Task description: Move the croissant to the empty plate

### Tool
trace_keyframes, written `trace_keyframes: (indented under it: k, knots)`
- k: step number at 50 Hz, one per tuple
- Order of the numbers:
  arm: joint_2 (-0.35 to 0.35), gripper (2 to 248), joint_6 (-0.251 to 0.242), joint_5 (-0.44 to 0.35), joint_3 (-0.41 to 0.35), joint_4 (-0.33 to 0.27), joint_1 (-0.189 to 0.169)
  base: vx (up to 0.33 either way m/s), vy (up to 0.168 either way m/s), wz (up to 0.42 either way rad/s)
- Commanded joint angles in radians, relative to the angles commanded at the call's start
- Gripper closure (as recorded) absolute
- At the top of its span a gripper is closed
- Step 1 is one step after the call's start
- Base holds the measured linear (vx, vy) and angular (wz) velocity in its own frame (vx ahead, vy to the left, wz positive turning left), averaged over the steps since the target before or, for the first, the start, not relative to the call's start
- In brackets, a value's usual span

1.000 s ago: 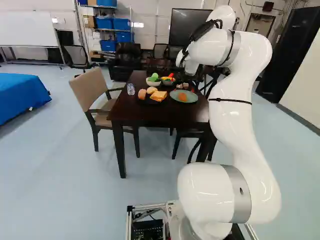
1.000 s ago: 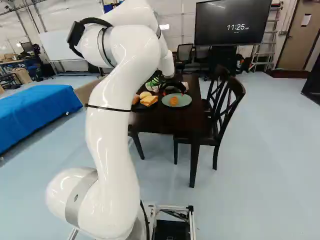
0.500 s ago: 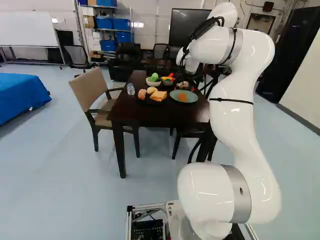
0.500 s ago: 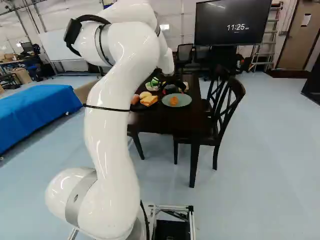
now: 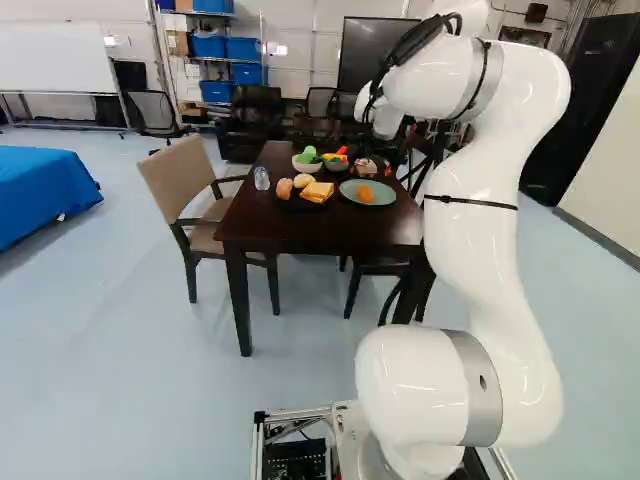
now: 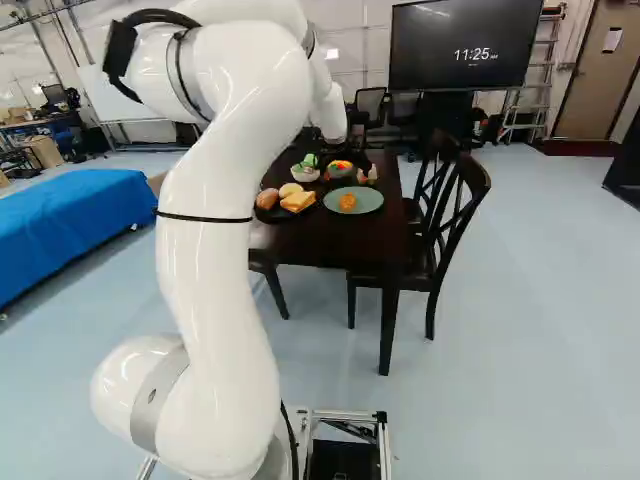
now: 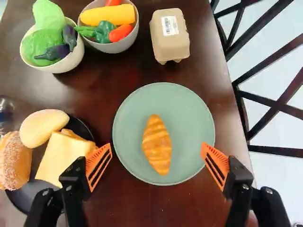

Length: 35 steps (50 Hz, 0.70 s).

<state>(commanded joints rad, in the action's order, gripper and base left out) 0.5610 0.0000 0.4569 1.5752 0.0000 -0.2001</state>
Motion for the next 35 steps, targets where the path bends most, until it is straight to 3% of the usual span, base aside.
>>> trace_keyframes:
  k: [35]
  knots:
    - [-0.22,3,0.0,0.0,-0.214,0.0,0.008,0.0,0.0,0.0]
